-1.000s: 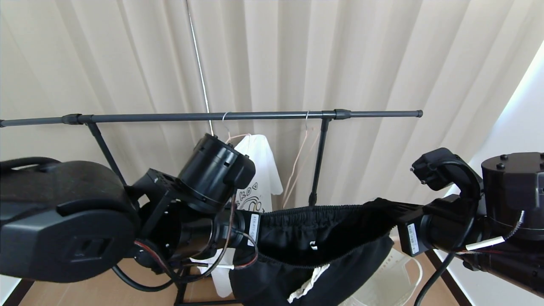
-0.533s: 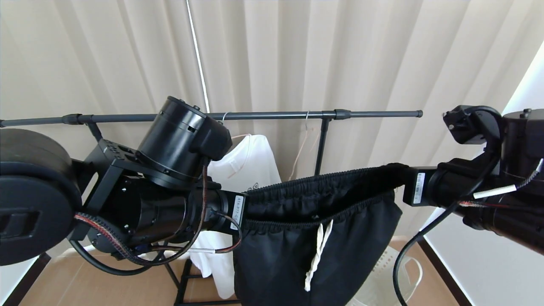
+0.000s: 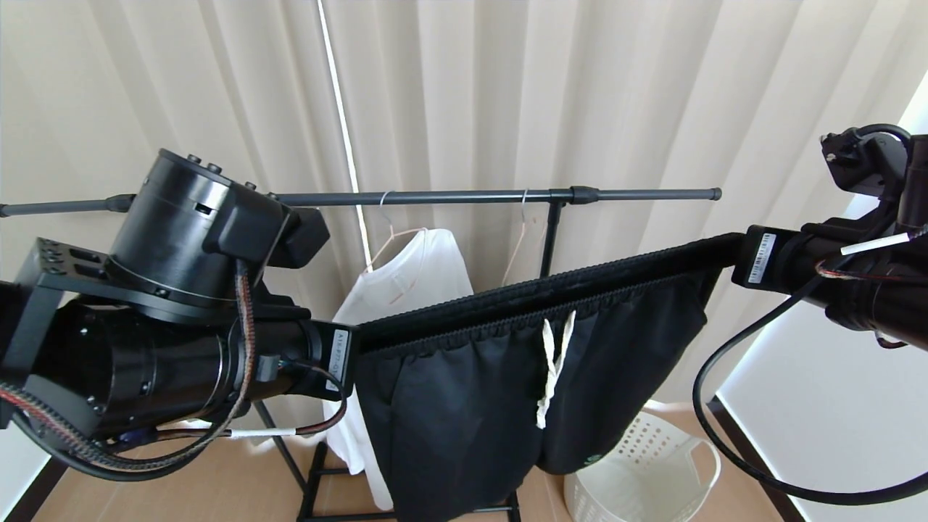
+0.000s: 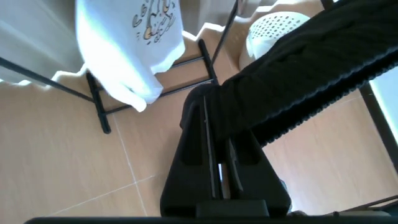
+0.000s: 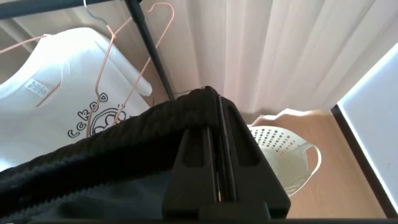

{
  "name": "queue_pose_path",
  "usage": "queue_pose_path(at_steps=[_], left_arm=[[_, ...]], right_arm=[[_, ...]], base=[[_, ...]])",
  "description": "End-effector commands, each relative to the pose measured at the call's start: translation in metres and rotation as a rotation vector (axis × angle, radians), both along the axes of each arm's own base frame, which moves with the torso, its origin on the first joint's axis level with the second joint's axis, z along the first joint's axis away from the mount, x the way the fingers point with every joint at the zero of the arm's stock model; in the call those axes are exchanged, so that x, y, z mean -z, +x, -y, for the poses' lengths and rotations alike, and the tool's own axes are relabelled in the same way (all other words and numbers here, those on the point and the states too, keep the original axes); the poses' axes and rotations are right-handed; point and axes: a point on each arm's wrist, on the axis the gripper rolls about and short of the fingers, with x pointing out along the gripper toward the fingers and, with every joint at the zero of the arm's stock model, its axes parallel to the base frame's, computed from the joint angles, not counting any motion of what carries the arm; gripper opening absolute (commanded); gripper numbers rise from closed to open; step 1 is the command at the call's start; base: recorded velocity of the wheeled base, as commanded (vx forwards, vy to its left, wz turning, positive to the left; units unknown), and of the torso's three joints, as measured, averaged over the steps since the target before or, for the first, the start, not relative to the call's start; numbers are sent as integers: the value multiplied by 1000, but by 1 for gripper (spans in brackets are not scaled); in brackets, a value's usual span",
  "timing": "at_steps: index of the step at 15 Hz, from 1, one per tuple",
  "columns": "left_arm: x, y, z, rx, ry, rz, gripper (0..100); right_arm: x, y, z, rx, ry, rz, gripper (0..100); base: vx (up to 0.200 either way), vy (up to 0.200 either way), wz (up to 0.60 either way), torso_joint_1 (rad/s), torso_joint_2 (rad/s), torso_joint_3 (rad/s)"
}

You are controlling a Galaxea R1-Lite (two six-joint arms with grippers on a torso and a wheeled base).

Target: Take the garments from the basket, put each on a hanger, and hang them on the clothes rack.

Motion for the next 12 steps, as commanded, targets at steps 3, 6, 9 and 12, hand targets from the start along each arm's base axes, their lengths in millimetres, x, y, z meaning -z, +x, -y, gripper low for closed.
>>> queue_pose_path(at_steps=[3,6,9,12], left_arm=[[0,-7,-9,-11,0,4,0],[1,-6,-8,1,9,7,0],[-9,9,3,21,-16,72,0],[-22,45,20,-10,-51,110,0]], right_arm=[[2,-2,0,0,-3,-5,0],[7,-10,-10,-50,-20,-41,0],[3,-37,-9,-124,-107,-100,0],[0,-64,-5,-202,-211,-154,0]], base=[[0,0,0,0,0,0],[0,0,0,0,0,0],[0,0,0,0,0,0],[0,0,0,0,0,0]])
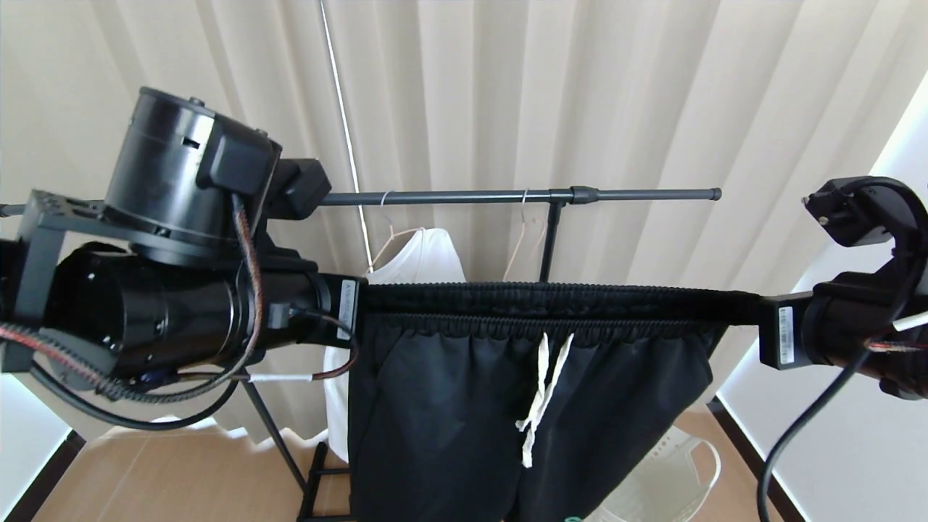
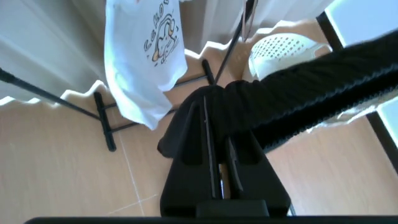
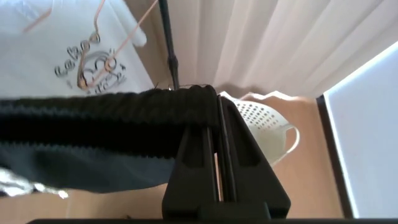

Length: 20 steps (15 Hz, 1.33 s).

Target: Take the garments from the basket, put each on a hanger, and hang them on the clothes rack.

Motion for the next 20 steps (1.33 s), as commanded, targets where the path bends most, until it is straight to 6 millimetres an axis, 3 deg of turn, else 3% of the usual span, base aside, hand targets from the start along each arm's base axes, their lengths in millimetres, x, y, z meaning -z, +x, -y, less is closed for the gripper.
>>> queue_pose_path(at_steps=[1,6,9,17,20], left_arm=[[-3,36,19,-24,-16,13,0],[-15,75,48,-23,-62,71,0],[-28,87,50,18,-146,84,0],[-32,117,70,76,-241,103,0],[-25,129,81,109,-257,92,0]], right_arm=[[-10,-23,-1,-77,-2,21,0],[-12,-65,-18,-321,-20,-18,0],[1,-80,-31,-467,-17,-67,0],[-1,-92,-36,-769,160,-154,0],[0,-83,-58,-754,329,-195,0]], base=[[0,0,0,0,0,0],[0,0,0,0,0,0],[0,0,0,0,0,0],[0,0,0,0,0,0],[0,0,0,0,0,0]])
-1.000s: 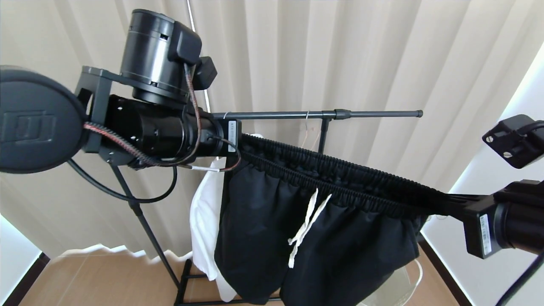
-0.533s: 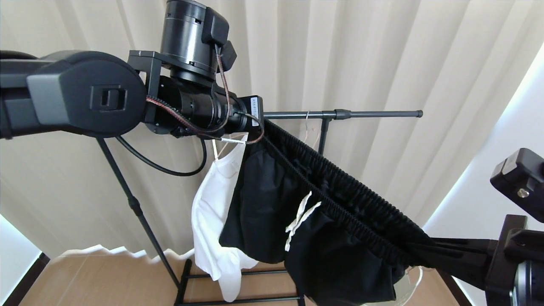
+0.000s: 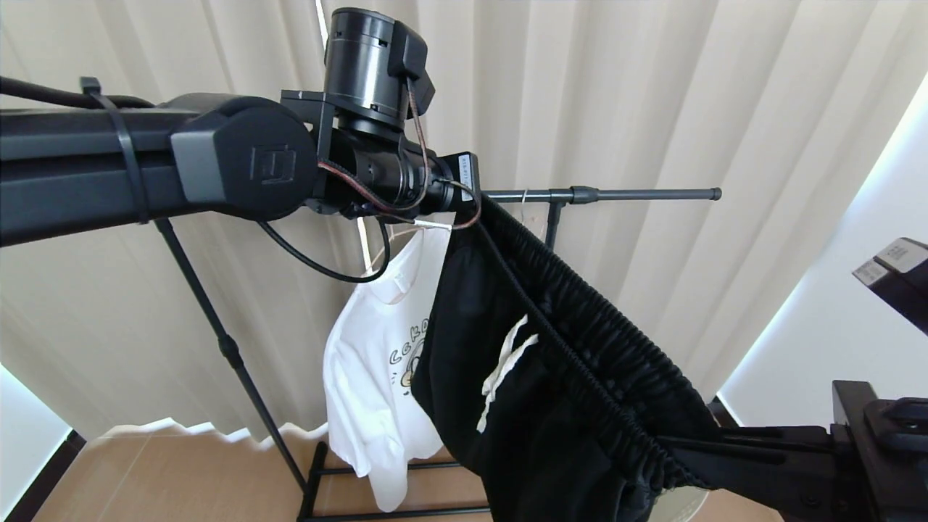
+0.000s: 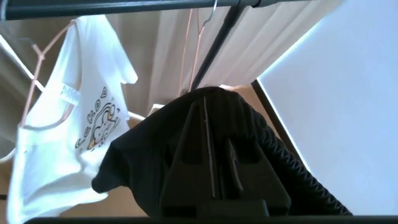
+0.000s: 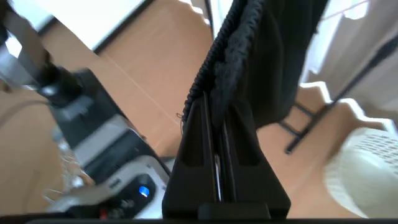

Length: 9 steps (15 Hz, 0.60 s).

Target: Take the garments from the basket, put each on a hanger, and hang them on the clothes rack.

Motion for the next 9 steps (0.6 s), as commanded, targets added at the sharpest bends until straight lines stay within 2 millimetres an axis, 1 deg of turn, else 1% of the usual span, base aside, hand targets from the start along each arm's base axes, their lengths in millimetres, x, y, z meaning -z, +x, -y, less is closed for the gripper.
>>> queue_pose_path(at_steps=[1,4,7,9], left_arm=[[9,10,11,16,-7,-13,0],[10,13,15,21,-17,-14,0],[10,11,18,27,-36,-22,0],[10,11,18,27,-36,-22,0]], right_arm=[[7,7,-15,3,7,-46,0],[6,7,-16,12,28,-55,0],[3,6,-15,21,77,-54,0],[6,6,-15,19,70,-56,0]], base=[[0,0,0,0,0,0],[0,0,0,0,0,0],[0,0,0,0,0,0],[0,0,0,0,0,0]])
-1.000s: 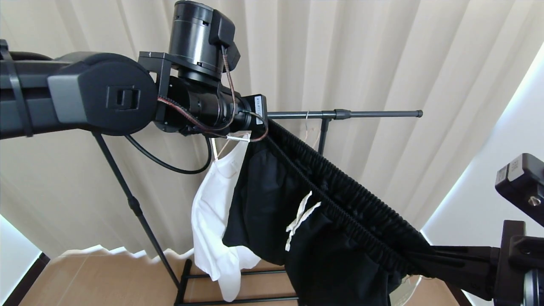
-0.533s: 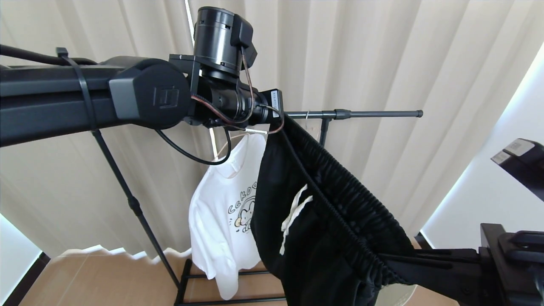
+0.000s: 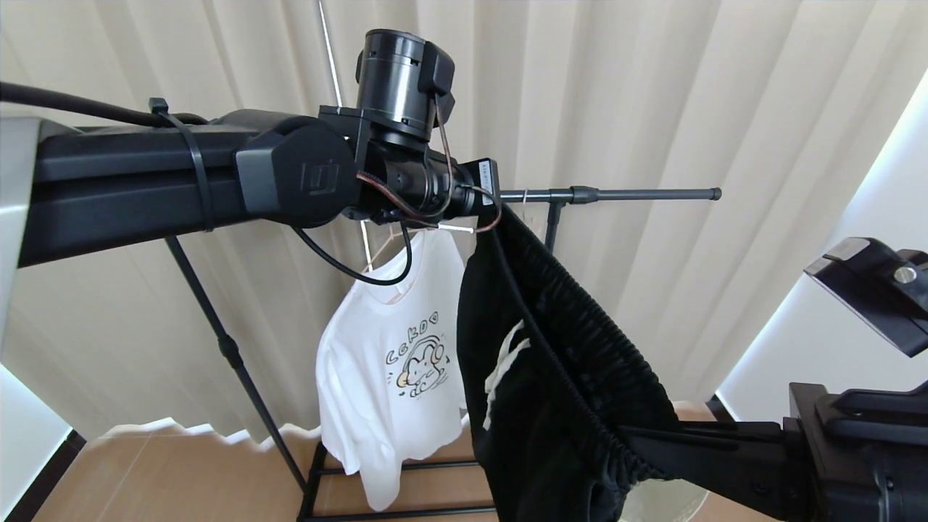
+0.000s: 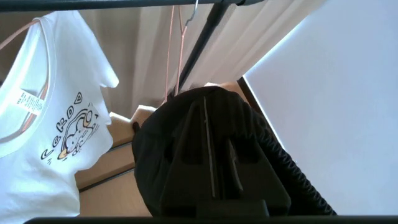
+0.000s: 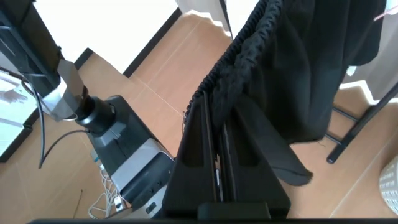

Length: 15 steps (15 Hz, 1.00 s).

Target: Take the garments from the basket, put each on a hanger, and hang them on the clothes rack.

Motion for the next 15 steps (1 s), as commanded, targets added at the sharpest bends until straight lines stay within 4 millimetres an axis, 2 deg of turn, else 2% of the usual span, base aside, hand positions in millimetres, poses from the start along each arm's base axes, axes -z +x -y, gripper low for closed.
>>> queue_pose_path(at_steps=[1,4,5,7,10,13,15], left_arm=[[1,0,0,0,2,-2,0],[-2,-2,-4,-4,6,-5,0],[-16,-10,-13,-8,-8,15,0],[-28,-26,-30,-20,24,-21,0],[-30,-47,-54,-23,143,-117,0],[-7,-87,-81,-10,271,-243,0],[15,-121,-101,54,395,-279,0]], right_arm=[[3,0,0,0,-12,0,0],[4,-2,4,16,-26,20,0],[5,0,8,44,-73,79,0],[14,17,22,158,-190,155,0],[21,38,28,261,-270,157,0],[22,56,21,396,-338,166,0],[28,89,9,497,-391,136,0]], base=[[0,0,0,0,0,0],[0,0,0,0,0,0],[0,0,0,0,0,0],[0,0,0,0,0,0],[0,0,0,0,0,0],[0,0,0,0,0,0],[0,0,0,0,0,0]])
